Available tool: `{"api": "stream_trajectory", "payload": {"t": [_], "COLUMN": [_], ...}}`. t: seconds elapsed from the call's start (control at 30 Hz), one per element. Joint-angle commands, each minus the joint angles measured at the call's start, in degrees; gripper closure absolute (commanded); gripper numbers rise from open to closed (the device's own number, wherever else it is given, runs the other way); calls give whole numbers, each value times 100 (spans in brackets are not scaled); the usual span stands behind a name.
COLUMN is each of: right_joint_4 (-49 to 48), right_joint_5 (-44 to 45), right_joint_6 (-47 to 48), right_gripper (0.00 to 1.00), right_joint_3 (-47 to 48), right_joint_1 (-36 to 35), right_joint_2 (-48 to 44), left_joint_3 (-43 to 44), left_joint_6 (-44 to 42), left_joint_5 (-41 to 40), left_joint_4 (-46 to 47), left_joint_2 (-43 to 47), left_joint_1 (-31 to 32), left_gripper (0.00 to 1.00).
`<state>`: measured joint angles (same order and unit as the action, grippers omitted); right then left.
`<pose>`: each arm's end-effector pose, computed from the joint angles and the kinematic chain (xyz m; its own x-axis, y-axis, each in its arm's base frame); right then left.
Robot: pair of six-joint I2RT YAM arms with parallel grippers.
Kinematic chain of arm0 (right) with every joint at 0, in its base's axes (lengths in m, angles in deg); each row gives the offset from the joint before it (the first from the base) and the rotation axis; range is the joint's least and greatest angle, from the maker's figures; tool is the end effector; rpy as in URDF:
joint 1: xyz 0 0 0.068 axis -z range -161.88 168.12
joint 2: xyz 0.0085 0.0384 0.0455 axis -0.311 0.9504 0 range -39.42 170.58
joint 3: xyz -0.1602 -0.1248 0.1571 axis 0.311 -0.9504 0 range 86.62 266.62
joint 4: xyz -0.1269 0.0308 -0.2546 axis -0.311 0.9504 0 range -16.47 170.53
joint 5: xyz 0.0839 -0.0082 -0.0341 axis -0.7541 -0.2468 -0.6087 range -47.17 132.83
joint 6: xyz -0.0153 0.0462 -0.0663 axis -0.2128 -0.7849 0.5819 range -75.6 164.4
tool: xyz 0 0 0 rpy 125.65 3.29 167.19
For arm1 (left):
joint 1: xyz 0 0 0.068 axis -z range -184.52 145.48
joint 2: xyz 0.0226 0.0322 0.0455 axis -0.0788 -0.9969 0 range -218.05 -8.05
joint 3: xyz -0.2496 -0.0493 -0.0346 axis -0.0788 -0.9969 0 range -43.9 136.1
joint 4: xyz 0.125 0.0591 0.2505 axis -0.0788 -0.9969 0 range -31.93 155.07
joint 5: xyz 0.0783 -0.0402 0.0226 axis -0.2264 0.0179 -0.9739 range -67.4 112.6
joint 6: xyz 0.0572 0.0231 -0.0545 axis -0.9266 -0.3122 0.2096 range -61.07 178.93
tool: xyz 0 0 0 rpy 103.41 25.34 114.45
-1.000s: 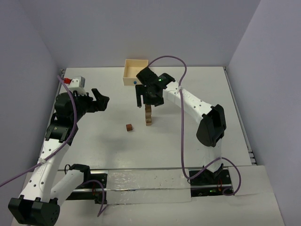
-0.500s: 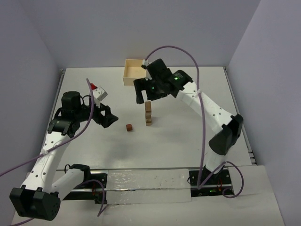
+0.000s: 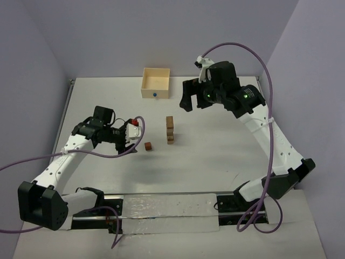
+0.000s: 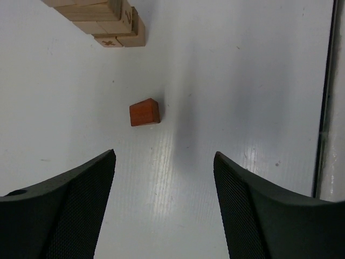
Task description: Build the wood block tower
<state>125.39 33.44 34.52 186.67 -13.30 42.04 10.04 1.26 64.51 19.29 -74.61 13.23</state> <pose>0.2860 0.1883 0.4221 -0.5695 -0.1494 -0.8083 -0.5410 0.8085 0.2317 0.2387 -0.1267 0.2312 0.0393 0.6476 -0.7610 0.9850 0.1027 0.1383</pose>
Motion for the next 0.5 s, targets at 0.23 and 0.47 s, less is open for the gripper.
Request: {"api": "stream_trajectory", "payload": {"t": [0.23, 0.47], "right_joint_4": [-171, -53], "right_joint_5": [-398, -513], "right_joint_6": [34, 108], "right_gripper": [0, 0], "right_joint_3": [-424, -299], "right_joint_1": [839, 1101], "right_joint_2": [-297, -274], "left_joint_3": [107, 1323], "left_joint_6": [-5515, -6501], "left_joint_5": [-783, -1808], "left_joint_4": [-1083, -2218], "left_joint_2": [-322, -1769], "left_joint_1": [393, 1106], "left_gripper": [12, 13]}}
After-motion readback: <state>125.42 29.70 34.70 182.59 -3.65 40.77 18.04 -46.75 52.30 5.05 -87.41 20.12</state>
